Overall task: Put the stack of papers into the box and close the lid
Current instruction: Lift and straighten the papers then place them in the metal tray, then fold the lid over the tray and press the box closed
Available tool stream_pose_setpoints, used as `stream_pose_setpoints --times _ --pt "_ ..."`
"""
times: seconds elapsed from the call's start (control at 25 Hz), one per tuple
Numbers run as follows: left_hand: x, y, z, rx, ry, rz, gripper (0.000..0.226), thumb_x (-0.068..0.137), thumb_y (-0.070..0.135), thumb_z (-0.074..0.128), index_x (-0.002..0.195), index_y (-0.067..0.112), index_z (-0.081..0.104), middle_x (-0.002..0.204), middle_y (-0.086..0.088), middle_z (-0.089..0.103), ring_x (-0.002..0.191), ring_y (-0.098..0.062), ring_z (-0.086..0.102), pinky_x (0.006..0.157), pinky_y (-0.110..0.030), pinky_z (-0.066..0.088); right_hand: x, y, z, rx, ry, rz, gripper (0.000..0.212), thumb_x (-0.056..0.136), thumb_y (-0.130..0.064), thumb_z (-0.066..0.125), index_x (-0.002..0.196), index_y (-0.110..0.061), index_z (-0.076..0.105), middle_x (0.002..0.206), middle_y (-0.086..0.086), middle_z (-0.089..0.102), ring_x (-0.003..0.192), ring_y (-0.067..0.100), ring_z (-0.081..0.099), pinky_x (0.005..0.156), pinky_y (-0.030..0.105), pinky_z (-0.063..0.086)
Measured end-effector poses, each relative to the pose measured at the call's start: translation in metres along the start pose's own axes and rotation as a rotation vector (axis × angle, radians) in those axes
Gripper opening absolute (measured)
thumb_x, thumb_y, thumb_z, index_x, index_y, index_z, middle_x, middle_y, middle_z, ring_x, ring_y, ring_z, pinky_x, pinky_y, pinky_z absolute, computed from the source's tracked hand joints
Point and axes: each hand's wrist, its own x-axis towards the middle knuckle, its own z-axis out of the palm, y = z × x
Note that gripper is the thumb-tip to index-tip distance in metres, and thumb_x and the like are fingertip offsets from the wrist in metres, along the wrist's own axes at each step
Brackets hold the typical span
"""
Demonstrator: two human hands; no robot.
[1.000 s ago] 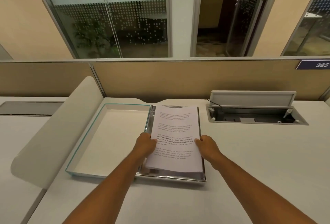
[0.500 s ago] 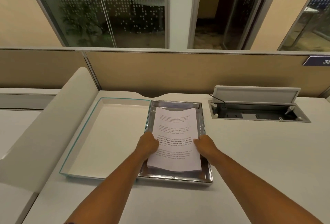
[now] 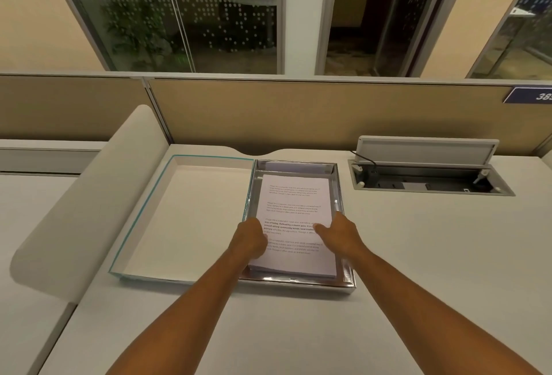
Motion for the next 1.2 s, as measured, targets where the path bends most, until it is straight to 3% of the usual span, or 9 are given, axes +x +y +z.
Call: stream_pose_setpoints --times 0.2,0.36,0.48,0.56,0.68,0.84,0.96,1.08,1.2 --pt "-0.039 -0.013 -0.001 -0.092 0.121 0.059 0.036 0.103 0.018 0.064 0.136 0.004 0.061 0.14 -0.016 0.067 0.125 -0.035 0.066 0.1 -0.039 0.056 -0.046 0.005 0.006 -0.1 -0.017 -0.228 0.051 0.1 -0.04 0.065 0.143 -0.018 0.051 0.147 0.006 0.062 0.128 0.027 0.063 0.101 0.041 0.057" --pt "-0.071 -0.044 0.006 -0.354 0.461 0.135 0.042 0.1 0.011 0.067 0.141 0.007 0.06 0.144 -0.015 0.064 0.134 -0.033 0.06 0.11 -0.036 0.048 -0.078 0.024 0.023 -0.278 -0.057 -0.314 0.057 0.1 -0.048 0.059 0.146 -0.018 0.043 0.148 0.005 0.056 0.13 0.023 0.058 0.107 0.043 0.055" --pt "-0.08 -0.083 0.01 -0.413 0.691 0.001 0.061 0.097 0.01 0.071 0.152 0.004 0.046 0.159 -0.022 0.046 0.149 -0.039 0.04 0.122 -0.051 0.037 -0.09 0.039 0.039 -0.435 -0.075 -0.318 0.077 0.101 -0.06 0.047 0.159 -0.012 0.031 0.164 0.009 0.041 0.145 0.027 0.047 0.12 0.043 0.044" --pt "-0.081 -0.104 0.012 -0.414 0.737 -0.12 0.073 0.096 0.013 0.074 0.158 0.004 0.036 0.167 -0.024 0.032 0.157 -0.042 0.026 0.125 -0.06 0.028 -0.094 0.046 0.047 -0.541 -0.072 -0.342 0.084 0.102 -0.065 0.04 0.164 -0.011 0.024 0.173 0.01 0.027 0.157 0.028 0.032 0.128 0.043 0.031" --pt "-0.08 -0.129 0.013 -0.422 0.758 -0.274 0.093 0.093 0.02 0.077 0.163 0.0 0.019 0.173 -0.026 0.012 0.161 -0.044 0.01 0.127 -0.063 0.02 -0.097 0.051 0.052 -0.63 -0.051 -0.368 0.085 0.102 -0.068 0.032 0.165 -0.011 0.023 0.176 0.01 0.02 0.161 0.029 0.022 0.13 0.044 0.024" --pt "-0.076 -0.142 0.012 -0.564 0.732 -0.45 0.111 0.093 0.027 0.078 0.164 -0.006 -0.001 0.176 -0.023 -0.002 0.163 -0.041 0.002 0.132 -0.052 0.011 -0.096 0.051 0.053 -0.651 -0.068 -0.358 0.086 0.103 -0.067 0.028 0.166 -0.009 0.019 0.177 0.011 0.015 0.163 0.03 0.016 0.131 0.045 0.019" --pt "-0.068 -0.146 0.013 -0.655 0.759 -0.505 0.116 0.092 0.02 0.079 0.163 -0.006 -0.009 0.174 -0.025 -0.011 0.163 -0.041 -0.004 0.133 -0.048 0.008 -0.097 0.051 0.054 -0.66 -0.074 -0.35 0.085 0.105 -0.066 0.025 0.167 -0.009 0.017 0.178 0.011 0.013 0.164 0.03 0.014 0.131 0.045 0.017" --pt "-0.064 -0.146 0.009 -0.727 0.684 -0.684 0.111 0.09 0.025 0.08 0.164 -0.004 0.003 0.175 -0.025 -0.006 0.163 -0.041 -0.003 0.132 -0.049 0.005 -0.096 0.052 0.055 -0.658 -0.074 -0.344 0.082 0.106 -0.063 0.023 0.166 -0.009 0.018 0.178 0.011 0.014 0.163 0.03 0.015 0.131 0.045 0.018" --pt "-0.065 -0.144 0.007 -0.656 0.577 -0.776 0.08 0.086 0.033 0.081 0.15 0.002 0.043 0.172 -0.024 0.016 0.161 -0.043 0.008 0.132 -0.055 0.011 -0.095 0.054 0.057 -0.659 -0.074 -0.341 0.082 0.106 -0.064 0.022 0.166 -0.009 0.018 0.177 0.012 0.016 0.163 0.03 0.018 0.131 0.045 0.02"
